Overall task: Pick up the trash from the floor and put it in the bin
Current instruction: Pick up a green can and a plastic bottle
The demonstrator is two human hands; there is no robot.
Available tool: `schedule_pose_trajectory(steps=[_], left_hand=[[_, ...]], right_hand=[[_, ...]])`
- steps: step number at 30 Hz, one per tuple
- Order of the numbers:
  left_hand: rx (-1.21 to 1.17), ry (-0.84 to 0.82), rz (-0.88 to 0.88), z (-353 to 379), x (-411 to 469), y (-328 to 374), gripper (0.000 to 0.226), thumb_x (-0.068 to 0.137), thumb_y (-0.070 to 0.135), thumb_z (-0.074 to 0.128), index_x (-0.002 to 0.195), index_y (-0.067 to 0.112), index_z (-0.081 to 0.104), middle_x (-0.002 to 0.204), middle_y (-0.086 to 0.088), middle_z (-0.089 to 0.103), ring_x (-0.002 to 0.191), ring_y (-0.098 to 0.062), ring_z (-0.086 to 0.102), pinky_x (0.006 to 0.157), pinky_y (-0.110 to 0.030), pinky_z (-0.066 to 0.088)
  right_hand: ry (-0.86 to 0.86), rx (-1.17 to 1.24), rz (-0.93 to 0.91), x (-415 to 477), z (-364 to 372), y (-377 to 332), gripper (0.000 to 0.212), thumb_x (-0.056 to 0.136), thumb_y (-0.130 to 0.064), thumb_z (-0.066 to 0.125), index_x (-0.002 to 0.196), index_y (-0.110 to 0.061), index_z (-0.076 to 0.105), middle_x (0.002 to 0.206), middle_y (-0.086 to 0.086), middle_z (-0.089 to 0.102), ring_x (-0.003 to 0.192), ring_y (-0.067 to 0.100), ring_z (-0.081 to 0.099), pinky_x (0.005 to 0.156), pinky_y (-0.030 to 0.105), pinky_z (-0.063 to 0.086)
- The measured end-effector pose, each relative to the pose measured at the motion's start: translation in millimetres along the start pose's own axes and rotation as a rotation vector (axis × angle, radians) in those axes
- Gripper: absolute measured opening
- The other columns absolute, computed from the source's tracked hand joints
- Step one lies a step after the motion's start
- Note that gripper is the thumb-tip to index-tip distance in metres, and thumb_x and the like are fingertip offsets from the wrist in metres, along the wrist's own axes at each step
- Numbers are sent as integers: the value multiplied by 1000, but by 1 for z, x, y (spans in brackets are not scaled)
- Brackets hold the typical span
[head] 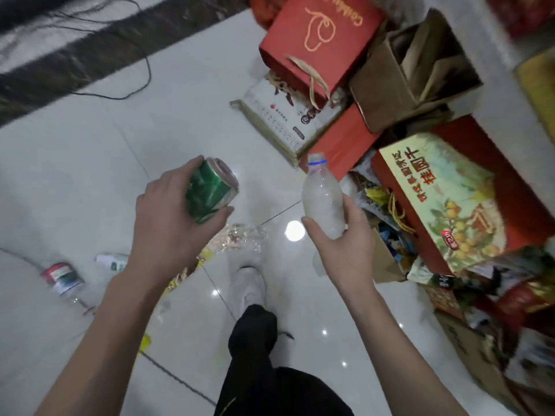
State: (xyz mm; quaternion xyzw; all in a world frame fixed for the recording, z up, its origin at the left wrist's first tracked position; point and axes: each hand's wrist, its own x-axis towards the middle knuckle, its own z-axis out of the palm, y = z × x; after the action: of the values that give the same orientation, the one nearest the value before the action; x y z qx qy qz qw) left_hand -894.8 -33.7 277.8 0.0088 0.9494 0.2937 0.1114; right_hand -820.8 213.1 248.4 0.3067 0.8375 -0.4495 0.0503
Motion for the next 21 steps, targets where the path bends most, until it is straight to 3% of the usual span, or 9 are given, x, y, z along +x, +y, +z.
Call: schedule_pose_trajectory(steps=[4,8,12,17,21], left_hand=[[-56,74,-55,-89,-18,41,80,72,54,73,144,31,44,130,-1,61,118,-30,56,101,-52,44],[-124,162,-107,-138,-49,65,81,76,48,78,146,30,42,132,0,58,118,-28,53,103,-41,38],[-177,238,-169,-162,-82,81,81,75,55,71,147,30,41,133,2,57,119,-25,52,103,-41,37],[-240,369,-271,-161,-149,89,81,77,55,70,148,33,40,134,4,55,120,-20,50,106,-44,39],[-271,446,-376,-156,-212,87,82,77,59,67,149,33,38,136,2,53,123,-19,49,105,-49,41]], right_hand=[[-24,42,-81,-26,-39,-99,67,81,-43,83,140,-28,56,129,-14,62,121,4,57,106,33,49],[-38,49,-126,-42,-70,-165,71,79,-47,84,140,-27,56,131,-11,63,123,10,59,106,43,49],[-97,74,-193,-63,-86,-200,70,80,-48,83,141,-26,56,135,-11,62,126,9,57,109,40,48],[-225,98,-273,-108,-85,-205,63,81,-43,84,135,-27,57,126,-17,63,111,-6,59,95,9,45],[-356,113,-320,-148,-85,-198,67,82,-41,84,140,-20,57,132,-8,65,121,7,61,105,28,49]])
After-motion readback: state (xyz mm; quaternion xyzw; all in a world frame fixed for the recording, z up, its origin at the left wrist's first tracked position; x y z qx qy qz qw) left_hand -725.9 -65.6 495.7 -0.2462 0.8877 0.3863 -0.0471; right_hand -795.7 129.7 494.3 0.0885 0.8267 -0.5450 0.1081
